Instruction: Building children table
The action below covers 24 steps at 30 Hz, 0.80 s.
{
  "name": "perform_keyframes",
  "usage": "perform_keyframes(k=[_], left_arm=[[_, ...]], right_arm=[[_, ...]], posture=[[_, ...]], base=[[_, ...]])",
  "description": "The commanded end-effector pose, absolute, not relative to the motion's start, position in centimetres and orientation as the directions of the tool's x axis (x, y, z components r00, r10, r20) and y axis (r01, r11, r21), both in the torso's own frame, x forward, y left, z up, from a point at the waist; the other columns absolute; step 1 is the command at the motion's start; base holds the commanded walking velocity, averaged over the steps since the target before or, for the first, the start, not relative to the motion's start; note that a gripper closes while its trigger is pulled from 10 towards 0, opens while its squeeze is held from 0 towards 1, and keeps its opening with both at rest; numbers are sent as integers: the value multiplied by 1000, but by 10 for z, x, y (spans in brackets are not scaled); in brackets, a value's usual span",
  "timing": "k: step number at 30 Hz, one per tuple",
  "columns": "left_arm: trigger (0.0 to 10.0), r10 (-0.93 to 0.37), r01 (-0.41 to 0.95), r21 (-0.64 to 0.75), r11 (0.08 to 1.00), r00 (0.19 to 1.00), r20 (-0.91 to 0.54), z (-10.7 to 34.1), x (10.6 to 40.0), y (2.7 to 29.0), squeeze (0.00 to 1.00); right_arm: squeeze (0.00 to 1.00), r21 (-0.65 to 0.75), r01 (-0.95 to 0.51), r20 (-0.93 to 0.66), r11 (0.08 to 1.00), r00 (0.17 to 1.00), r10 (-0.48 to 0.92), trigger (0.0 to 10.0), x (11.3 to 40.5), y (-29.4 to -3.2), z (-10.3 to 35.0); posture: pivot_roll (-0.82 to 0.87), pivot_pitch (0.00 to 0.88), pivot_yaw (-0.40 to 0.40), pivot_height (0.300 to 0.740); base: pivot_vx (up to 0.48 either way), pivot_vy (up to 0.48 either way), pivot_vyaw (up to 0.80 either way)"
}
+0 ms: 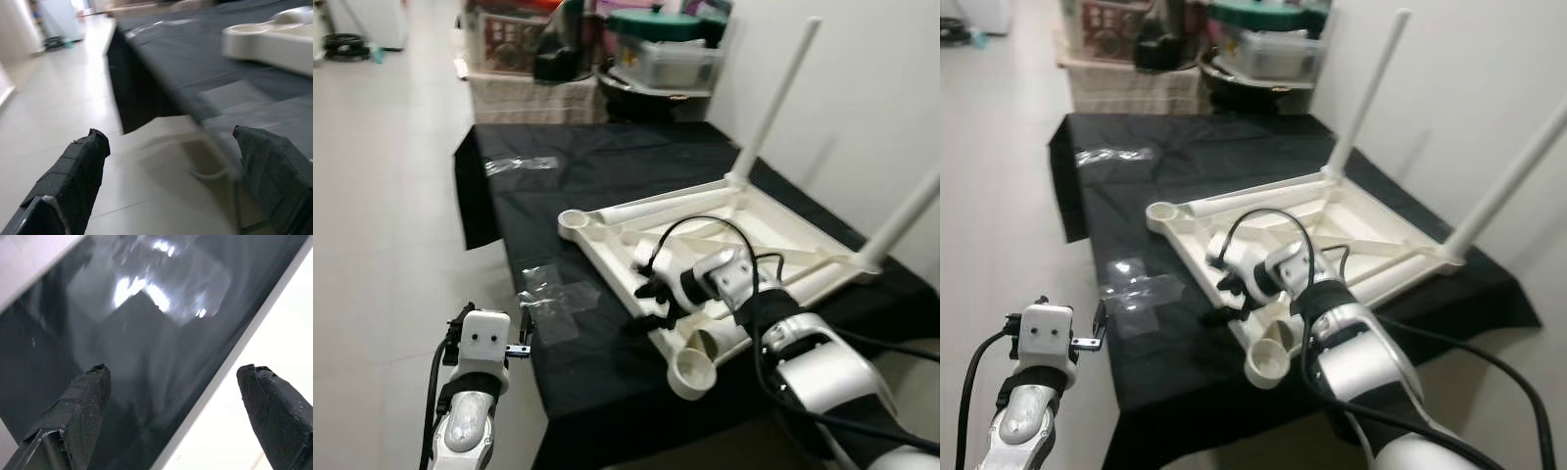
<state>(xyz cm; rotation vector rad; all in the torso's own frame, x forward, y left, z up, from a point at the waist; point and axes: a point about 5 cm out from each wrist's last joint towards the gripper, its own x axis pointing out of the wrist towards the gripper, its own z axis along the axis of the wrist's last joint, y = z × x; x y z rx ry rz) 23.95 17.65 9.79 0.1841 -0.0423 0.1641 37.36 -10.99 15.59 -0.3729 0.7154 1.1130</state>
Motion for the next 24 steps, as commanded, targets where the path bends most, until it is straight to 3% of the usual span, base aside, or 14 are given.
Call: perform_keyframes(k=[1, 8, 9, 10, 12, 18, 24], left_arm=[[10000, 152, -156, 191, 969, 988, 34, 93, 239, 175, 0], [10000, 151, -154, 192, 969, 988, 32, 93, 240, 173, 0], [10000, 150, -153, 193, 969, 988, 32, 93, 241, 173, 0], [10000, 150, -153, 193, 969, 988, 32, 93, 241, 173, 0], [10000, 151, -154, 194, 969, 988, 32, 93, 241, 173, 0], [10000, 152, -155, 198, 968, 988, 30, 92, 242, 172, 0], [10000, 150, -153, 203, 967, 988, 31, 93, 243, 172, 0]], right_arm=[[0, 110, -893, -622, 436, 280, 731, 10000, 378, -105, 174], [0, 112, -848, -590, 518, 363, 721, 10000, 381, -94, 178], [0, 136, -806, -596, 576, 398, 697, 10000, 382, -90, 170], [0, 136, -806, -596, 576, 398, 697, 10000, 382, -90, 170], [0, 198, -692, -603, 694, 473, 643, 10000, 379, -82, 149], [0, 251, -576, -639, 778, 505, 580, 10000, 366, -72, 116], [0, 247, -537, -665, 806, 511, 544, 10000, 359, -74, 101]], posture=[[60, 0, -171, 740], [56, 0, -167, 740], [53, 0, -167, 740], [53, 0, -167, 740], [51, 0, -164, 740], [49, 0, -159, 740], [49, 0, -156, 740]], base=[[0, 0, 0], [0, 0, 0], [0, 0, 0], [0, 0, 0], [0, 0, 0], [0, 0, 0], [0, 0, 0]])
